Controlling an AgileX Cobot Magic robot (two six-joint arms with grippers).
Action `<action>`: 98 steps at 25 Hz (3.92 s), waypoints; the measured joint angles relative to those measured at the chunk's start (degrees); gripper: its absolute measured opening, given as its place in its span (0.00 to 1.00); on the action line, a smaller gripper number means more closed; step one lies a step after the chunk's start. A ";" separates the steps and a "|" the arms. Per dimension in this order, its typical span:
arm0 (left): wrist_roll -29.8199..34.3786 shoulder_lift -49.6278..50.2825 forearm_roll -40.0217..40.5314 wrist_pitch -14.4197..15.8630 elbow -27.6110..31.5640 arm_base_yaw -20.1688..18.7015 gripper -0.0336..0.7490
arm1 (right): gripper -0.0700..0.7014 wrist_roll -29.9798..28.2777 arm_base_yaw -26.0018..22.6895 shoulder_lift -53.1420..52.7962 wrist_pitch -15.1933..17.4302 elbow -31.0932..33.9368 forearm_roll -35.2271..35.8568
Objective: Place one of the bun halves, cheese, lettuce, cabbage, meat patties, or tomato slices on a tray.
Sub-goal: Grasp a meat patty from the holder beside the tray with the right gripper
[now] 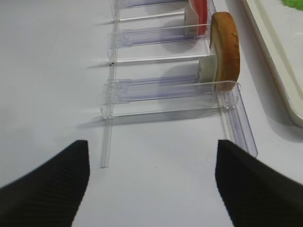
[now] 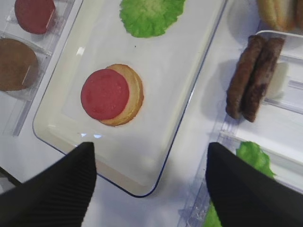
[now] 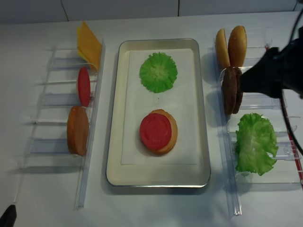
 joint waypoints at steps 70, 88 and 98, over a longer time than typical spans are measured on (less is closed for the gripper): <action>0.00 0.00 -0.58 0.00 0.00 -0.08 0.04 | 0.51 32.64 18.45 25.93 -24.09 -4.95 -35.54; 0.00 0.00 -0.58 0.00 0.00 -0.08 0.04 | 0.33 34.29 18.45 25.93 -23.70 -4.95 -38.05; 0.00 0.00 -0.58 0.00 0.00 -0.08 0.04 | 0.33 34.83 18.54 25.12 -22.86 -4.95 -37.18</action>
